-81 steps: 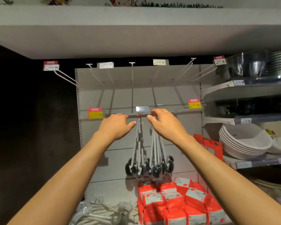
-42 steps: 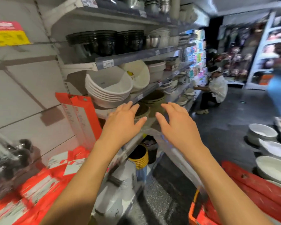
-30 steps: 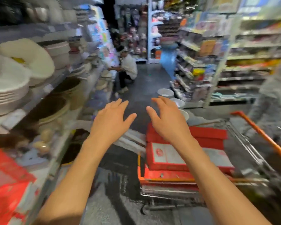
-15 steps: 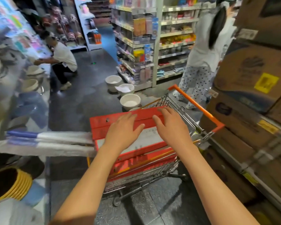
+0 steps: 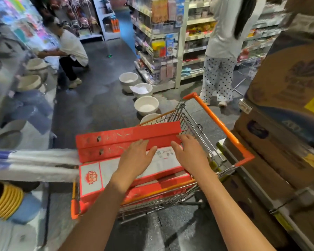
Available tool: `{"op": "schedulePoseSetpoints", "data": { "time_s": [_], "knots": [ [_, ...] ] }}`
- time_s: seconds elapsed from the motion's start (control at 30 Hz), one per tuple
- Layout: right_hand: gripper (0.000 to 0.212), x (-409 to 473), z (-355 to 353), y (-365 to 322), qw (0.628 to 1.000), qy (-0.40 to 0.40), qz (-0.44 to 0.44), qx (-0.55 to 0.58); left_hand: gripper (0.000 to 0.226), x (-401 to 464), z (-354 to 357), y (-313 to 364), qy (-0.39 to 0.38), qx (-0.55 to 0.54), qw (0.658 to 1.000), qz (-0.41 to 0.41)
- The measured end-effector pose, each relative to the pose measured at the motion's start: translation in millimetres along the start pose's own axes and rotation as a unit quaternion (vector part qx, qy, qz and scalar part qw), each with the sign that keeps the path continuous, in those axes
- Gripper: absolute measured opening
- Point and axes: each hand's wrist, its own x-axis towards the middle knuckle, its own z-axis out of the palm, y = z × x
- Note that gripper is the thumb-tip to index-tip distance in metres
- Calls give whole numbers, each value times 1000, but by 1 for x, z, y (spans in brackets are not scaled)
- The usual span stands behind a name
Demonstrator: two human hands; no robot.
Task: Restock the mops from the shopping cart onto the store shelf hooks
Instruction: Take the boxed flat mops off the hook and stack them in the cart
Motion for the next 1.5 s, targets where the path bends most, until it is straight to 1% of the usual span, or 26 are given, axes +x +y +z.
{"op": "schedulePoseSetpoints", "data": {
  "time_s": [0.13,0.3,0.43,0.53,0.63,0.77,0.87,1.0,1.07,1.1,1.17,1.23,1.3,1.33,1.43,1.5],
  "knots": [
    [51,37,18,11,999,-36,12,18,56,30,10,-7,-3,-14,1000,-23],
    [48,83,41,21,996,-67,32,50,62,81,23,-27,-15,-35,998,-55],
    [48,123,56,28,991,-50,79,96,57,127,36,-44,22,-47,998,-42],
    [47,156,65,37,985,-35,124,116,57,163,42,-53,30,-29,998,-41],
    [50,187,74,44,976,-21,169,138,64,197,52,-62,20,-5,999,-46],
    [43,220,86,59,968,-6,195,160,74,230,76,-69,-28,16,998,-45],
    [50,238,93,76,961,-1,218,172,71,250,96,-68,-31,4,998,-61],
    [60,260,97,103,952,-26,236,192,65,267,115,-56,-39,25,994,-101],
    [63,272,99,115,953,-48,234,189,61,270,122,-49,-25,39,992,-119],
    [63,277,100,120,953,-64,231,187,60,270,127,-47,-6,37,991,-131],
    [64,287,102,128,951,-101,222,191,58,267,135,-42,59,24,983,-170],
    [65,295,106,134,945,-142,213,203,65,259,142,-34,118,20,964,-236],
    [62,301,112,141,938,-168,201,225,86,249,150,-25,140,-19,934,-329],
    [60,303,115,144,934,-176,202,235,96,245,152,-19,154,-55,911,-379],
    [58,307,120,150,919,-200,216,264,116,241,154,-6,217,-174,821,-499],
    [56,307,123,153,912,-207,217,279,123,242,159,-5,265,-264,753,-541]
  ]
}}
